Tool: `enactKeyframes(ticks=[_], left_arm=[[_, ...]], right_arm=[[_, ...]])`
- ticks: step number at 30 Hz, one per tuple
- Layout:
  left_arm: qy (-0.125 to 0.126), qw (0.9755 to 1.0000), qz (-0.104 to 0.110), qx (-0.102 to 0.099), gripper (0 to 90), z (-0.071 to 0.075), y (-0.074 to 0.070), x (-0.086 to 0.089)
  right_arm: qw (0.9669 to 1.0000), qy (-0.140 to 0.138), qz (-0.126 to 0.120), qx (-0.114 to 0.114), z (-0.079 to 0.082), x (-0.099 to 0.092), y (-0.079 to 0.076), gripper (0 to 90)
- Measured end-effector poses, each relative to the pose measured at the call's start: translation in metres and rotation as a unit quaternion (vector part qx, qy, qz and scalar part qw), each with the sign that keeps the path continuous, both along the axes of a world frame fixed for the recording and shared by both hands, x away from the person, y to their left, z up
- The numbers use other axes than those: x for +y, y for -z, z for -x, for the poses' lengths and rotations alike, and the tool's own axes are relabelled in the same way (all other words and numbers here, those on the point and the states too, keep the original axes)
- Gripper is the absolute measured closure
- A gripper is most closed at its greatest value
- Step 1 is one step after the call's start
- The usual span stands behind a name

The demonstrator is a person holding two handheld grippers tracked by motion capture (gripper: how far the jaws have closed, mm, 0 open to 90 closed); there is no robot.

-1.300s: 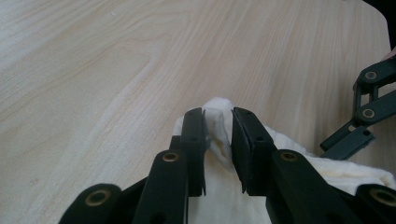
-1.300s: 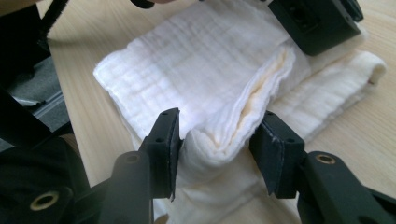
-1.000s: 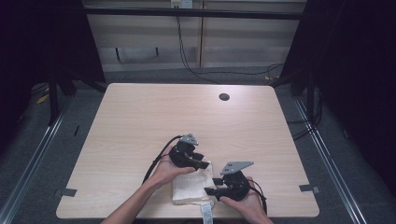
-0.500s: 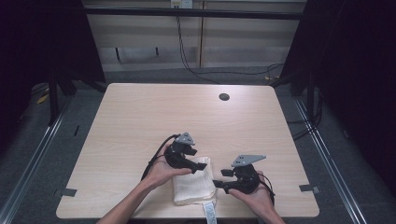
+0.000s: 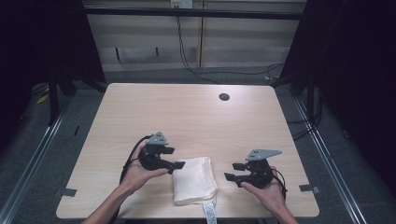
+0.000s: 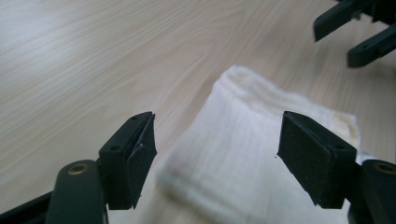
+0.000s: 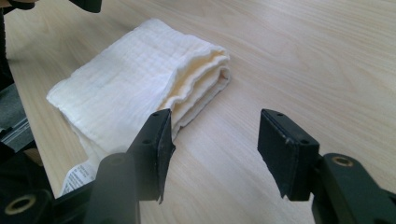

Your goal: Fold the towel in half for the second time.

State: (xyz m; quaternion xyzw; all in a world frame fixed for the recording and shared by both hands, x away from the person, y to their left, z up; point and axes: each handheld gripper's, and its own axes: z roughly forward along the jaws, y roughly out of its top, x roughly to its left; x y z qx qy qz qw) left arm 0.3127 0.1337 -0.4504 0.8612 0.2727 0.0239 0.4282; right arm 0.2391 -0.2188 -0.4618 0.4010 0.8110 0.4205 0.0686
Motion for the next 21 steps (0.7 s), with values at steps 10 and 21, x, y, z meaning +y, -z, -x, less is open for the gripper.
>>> enactKeyframes(ticks=[10, 21], left_arm=[[-0.046, 0.9988, -0.006, -0.014, 29.7, 0.019, 0.001, 0.053], [-0.087, 0.9959, -0.025, -0.011, 29.8, 0.045, 0.018, 0.077]], right_arm=[[0.9995, 0.025, -0.007, -0.017, 0.006, -0.029, 0.001, 44.0], [0.996, 0.079, -0.019, -0.037, 0.012, -0.064, 0.002, 39.4]])
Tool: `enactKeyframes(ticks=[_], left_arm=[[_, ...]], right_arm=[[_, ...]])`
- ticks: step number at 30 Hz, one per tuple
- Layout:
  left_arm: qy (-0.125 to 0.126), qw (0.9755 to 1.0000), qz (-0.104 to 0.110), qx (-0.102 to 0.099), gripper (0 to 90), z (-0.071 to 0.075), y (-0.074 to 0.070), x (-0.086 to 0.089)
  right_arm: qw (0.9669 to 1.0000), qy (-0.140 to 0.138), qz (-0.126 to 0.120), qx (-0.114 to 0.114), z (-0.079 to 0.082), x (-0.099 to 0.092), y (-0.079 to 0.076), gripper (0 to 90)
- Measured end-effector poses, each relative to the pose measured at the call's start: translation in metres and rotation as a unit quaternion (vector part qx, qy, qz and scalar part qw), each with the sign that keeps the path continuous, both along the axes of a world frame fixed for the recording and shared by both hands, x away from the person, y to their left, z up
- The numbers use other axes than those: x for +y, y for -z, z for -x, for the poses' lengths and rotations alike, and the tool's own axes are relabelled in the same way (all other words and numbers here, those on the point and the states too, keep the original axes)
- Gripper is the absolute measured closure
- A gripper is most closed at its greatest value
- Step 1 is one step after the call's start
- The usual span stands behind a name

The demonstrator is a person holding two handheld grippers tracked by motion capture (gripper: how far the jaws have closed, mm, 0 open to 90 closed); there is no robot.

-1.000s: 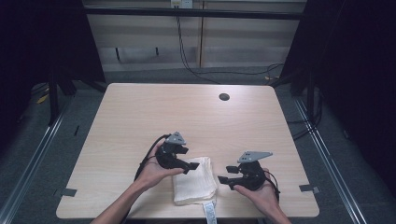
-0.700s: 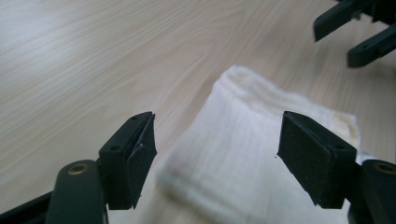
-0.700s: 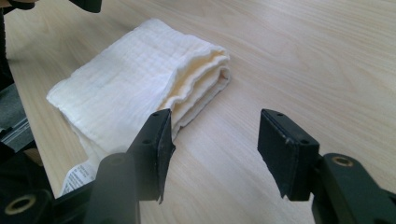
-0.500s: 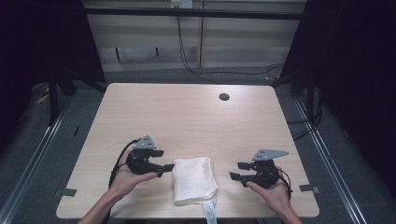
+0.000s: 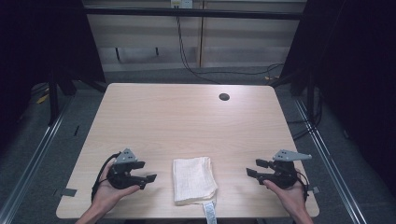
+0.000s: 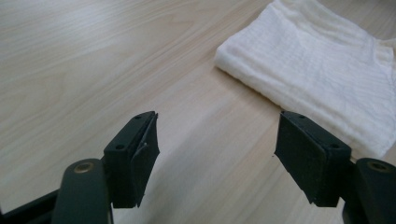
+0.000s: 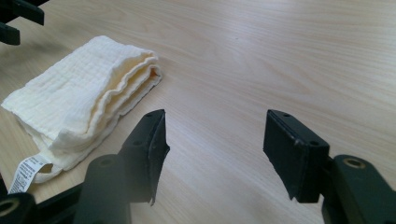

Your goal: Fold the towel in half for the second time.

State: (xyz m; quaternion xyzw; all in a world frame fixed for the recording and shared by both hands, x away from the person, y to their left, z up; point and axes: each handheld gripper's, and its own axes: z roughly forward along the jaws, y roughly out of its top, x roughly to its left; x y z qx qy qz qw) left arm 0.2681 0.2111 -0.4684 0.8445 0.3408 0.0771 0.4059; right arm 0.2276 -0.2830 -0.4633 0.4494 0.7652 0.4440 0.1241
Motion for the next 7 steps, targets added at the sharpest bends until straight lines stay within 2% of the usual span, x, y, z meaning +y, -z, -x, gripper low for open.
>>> enactKeyframes(ticks=[2, 3, 4, 6, 7], left_arm=[[-0.014, 0.9994, 0.031, 0.006, 32.1, 0.003, 0.003, 0.008], [-0.008, 0.9995, 0.031, 0.008, 31.2, 0.004, 0.003, 0.01], [-0.006, 0.9994, 0.033, -0.001, 31.2, 0.005, 0.002, 0.013], [-0.018, 0.9987, 0.047, 0.003, 30.9, 0.005, 0.002, 0.016], [-0.017, 0.9988, 0.045, 0.002, 30.7, 0.004, 0.002, 0.017]], right_arm=[[0.9999, 0.008, -0.001, -0.012, 0.001, -0.004, -0.003, 39.1], [0.9998, 0.012, -0.005, -0.018, 0.002, -0.007, -0.006, 38.5], [0.9997, 0.014, -0.008, -0.021, 0.003, -0.008, -0.007, 38.0], [0.9991, 0.022, -0.009, -0.034, 0.005, -0.009, -0.006, 37.5], [0.9994, 0.018, -0.004, -0.029, 0.005, -0.009, -0.003, 37.2]])
